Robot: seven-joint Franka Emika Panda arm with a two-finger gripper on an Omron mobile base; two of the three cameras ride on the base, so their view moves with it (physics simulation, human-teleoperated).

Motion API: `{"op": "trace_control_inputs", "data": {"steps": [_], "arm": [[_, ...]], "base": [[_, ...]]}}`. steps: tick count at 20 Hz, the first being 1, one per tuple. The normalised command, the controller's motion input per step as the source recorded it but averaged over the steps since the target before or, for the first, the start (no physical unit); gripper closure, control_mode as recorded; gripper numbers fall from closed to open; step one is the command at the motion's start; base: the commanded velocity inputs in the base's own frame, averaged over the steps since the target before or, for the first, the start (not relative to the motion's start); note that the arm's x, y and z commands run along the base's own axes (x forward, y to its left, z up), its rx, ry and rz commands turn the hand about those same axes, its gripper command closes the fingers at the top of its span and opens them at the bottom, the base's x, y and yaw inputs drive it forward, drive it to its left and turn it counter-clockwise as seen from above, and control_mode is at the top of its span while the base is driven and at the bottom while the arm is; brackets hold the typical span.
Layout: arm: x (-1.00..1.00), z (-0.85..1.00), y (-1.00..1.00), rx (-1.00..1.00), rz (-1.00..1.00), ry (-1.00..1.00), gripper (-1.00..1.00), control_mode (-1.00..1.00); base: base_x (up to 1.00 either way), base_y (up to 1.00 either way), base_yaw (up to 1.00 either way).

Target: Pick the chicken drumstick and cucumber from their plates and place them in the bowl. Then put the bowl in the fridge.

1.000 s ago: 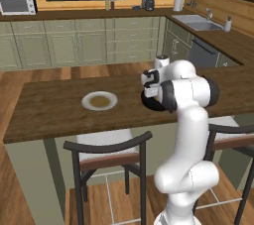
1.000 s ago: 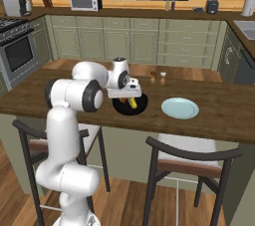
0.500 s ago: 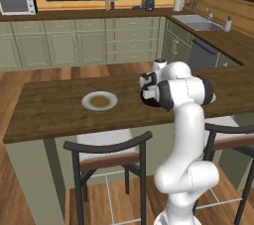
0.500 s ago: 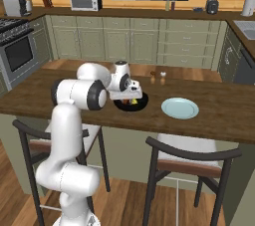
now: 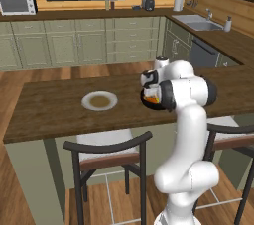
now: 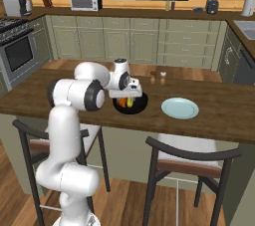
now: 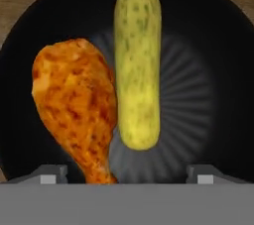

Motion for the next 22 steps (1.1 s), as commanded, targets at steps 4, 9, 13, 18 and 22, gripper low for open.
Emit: {"op": "trace_control_inputs", "data": {"steps": [4, 9, 13, 18, 22], "arm": [[-0.67, 0.36, -0.01, 0.0, -0.07, -0.22, -1.0, -1.0], [-0.58, 0.22, -0.16, 0.0, -0.25, -0.06, -1.0, -1.0], [-0.36, 0.35, -0.1, 0.0, -0.38, -0.03, -1.0, -1.0], [-0.13, 0.35, -0.19, 0.06, -0.32, 0.0, -1.0, -1.0], [0.0, 0.15, -0.39, 0.27, -0.16, 0.05, -1.0, -1.0]], "base": [[0.0, 0.0, 0.0], [0.0, 0.0, 0.0], [0.0, 0.0, 0.0], [0.0, 0.0, 0.0], [0.0, 0.0, 0.0]]}}
